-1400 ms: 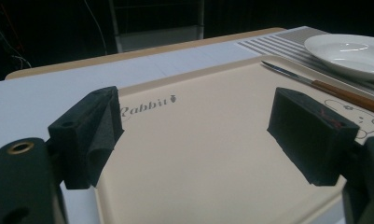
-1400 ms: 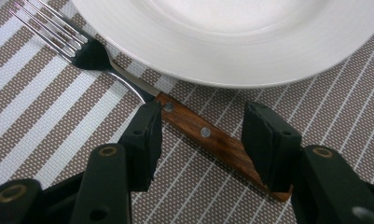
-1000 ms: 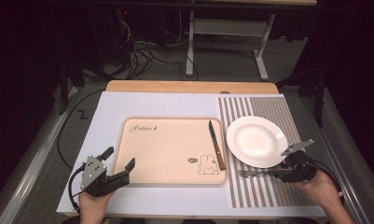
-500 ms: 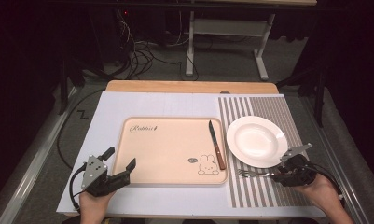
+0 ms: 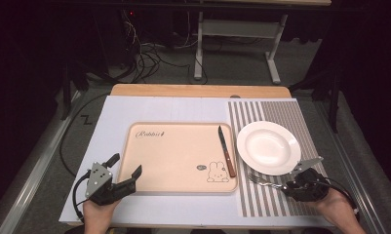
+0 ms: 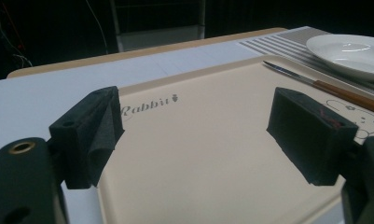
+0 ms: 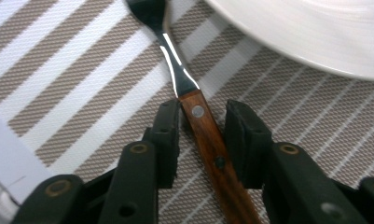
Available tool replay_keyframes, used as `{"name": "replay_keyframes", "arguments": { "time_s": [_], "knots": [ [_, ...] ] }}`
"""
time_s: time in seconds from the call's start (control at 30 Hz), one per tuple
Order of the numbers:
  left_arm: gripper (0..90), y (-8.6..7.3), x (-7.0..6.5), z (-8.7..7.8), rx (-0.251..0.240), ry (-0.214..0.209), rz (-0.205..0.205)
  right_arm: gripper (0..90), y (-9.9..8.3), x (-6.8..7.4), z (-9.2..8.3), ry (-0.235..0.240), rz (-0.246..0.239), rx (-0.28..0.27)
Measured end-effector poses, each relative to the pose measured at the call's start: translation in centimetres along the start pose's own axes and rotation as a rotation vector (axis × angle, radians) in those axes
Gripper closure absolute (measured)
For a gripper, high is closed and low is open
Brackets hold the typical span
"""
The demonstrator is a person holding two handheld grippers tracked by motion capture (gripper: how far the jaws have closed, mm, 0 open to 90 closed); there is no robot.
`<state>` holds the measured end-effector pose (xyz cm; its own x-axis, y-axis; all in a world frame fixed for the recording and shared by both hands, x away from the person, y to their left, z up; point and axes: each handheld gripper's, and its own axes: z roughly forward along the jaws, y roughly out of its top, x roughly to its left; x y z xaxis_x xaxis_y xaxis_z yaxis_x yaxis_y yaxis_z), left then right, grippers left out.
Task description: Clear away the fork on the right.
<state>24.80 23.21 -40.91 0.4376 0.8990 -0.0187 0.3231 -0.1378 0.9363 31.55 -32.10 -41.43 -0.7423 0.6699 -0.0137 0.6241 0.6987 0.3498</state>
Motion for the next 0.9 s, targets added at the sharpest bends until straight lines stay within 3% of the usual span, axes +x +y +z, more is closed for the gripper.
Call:
{"name": "replay_keyframes", "arguments": {
  "time_s": [0.23, 0.5, 0.77, 0.9],
  "knots": [
    [18.7, 0.0, 0.0, 0.0, -0.001, 0.0, 0.0, 77.1, 0.4, 1.1, 0.2, 0.015, -0.063, -0.005],
    [18.8, 0.0, 0.1, -0.1, -0.006, 0.006, -0.006, 78.6, 0.9, 1.9, 0.4, 0.031, -0.107, -0.012],
    [18.9, 0.0, 0.2, -0.1, -0.003, 0.005, -0.006, 78.9, 1.2, 2.2, 0.6, 0.051, -0.087, -0.037],
    [18.8, 0.0, 0.2, 0.0, -0.001, 0.003, -0.005, 78.9, 1.3, 2.4, 0.3, 0.068, -0.084, -0.078]
  ]
}}
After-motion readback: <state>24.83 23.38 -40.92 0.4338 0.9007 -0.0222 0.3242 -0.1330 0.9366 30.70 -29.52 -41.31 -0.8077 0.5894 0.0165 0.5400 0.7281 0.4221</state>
